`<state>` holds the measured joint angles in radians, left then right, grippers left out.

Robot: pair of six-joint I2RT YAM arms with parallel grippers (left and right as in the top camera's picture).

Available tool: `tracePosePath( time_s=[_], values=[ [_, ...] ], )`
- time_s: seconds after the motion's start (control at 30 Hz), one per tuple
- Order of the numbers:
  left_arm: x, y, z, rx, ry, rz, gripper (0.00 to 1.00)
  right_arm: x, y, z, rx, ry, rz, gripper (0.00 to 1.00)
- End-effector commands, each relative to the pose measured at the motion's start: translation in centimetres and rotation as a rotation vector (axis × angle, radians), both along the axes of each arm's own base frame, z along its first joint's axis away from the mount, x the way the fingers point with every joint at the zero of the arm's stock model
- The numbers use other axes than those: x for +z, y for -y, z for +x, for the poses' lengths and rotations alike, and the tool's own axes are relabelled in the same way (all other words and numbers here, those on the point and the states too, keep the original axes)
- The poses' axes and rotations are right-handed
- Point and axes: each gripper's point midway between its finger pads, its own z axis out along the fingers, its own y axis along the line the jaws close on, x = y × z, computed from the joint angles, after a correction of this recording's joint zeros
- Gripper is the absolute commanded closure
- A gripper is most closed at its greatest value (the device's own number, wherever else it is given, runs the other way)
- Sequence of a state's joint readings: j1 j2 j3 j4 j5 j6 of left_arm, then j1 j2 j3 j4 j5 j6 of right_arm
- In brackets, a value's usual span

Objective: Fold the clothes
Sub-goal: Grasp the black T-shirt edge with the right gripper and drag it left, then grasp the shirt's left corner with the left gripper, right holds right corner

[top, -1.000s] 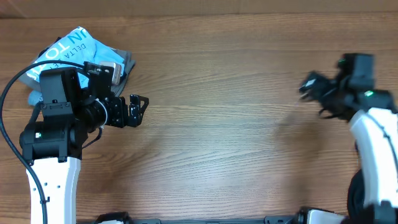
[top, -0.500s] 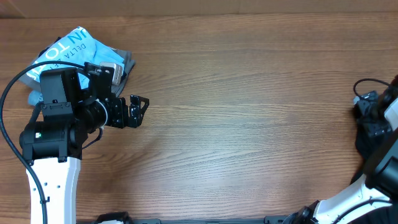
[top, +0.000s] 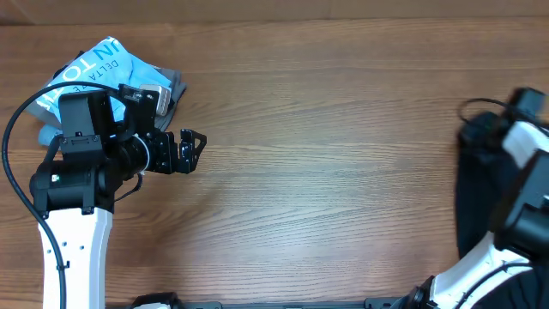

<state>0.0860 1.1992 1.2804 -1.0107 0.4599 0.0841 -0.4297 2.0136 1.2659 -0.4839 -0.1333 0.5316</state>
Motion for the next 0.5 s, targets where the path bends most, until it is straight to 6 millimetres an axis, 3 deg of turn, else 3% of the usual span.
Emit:
tracePosePath(
  time_s=[0.0,0.03,0.07,0.1,0.13,0.17,0.2,0.27,0.3,0.33,0.37,0.47],
  values=[
    [1.1,0.1,0.0,-0.004,0.02,0.0,0.0,-0.4,-14.7,3.4,0.373,0.065,0.169,0.96],
    [1.4,0.1,-0.1,-0.003,0.019,0.001,0.0,-0.2,-17.9,3.8,0.447,0.079,0.175,0.96],
    [1.9,0.0,-0.1,0.002,0.024,0.007,0.0,0.2,-22.6,3.9,0.551,0.095,0.184,0.96],
    [2.2,-0.1,-0.2,0.008,0.026,0.014,0.0,0.3,-25.5,3.6,0.615,0.101,0.189,0.96],
    [2.9,-0.6,-0.3,0.024,0.033,0.036,0.0,0.5,-29.5,2.9,0.704,0.106,0.192,0.95],
    [3.4,-0.8,-0.3,0.033,0.04,0.047,0.0,0.6,-32.1,2.2,0.764,0.108,0.193,0.94],
    [4.4,-1.0,-0.3,0.043,0.056,0.061,0.0,0.6,-36.4,0.4,0.869,0.103,0.196,0.91],
    [5.6,-1.0,-0.4,0.045,0.08,0.064,0.0,0.7,-41.2,-2.1,0.988,0.097,0.202,0.8],
    [6.1,-1.0,-0.5,0.045,0.088,0.065,0.0,1.1,-43.8,-3.5,1.095,0.117,0.184,0.66],
    [6.6,-1.0,-0.5,0.045,0.096,0.065,0.0,1.8,-45.0,-4.1,1.161,0.135,0.142,0.57],
    [6.6,-1.0,-0.6,0.045,0.097,0.064,0.0,2.5,-45.0,-4.0,1.164,0.136,0.108,0.55],
    [6.7,0.1,-0.9,0.012,0.082,0.002,0.0,7.2,-42.4,-2.3,1.088,0.168,-0.017,0.53]
  ],
)
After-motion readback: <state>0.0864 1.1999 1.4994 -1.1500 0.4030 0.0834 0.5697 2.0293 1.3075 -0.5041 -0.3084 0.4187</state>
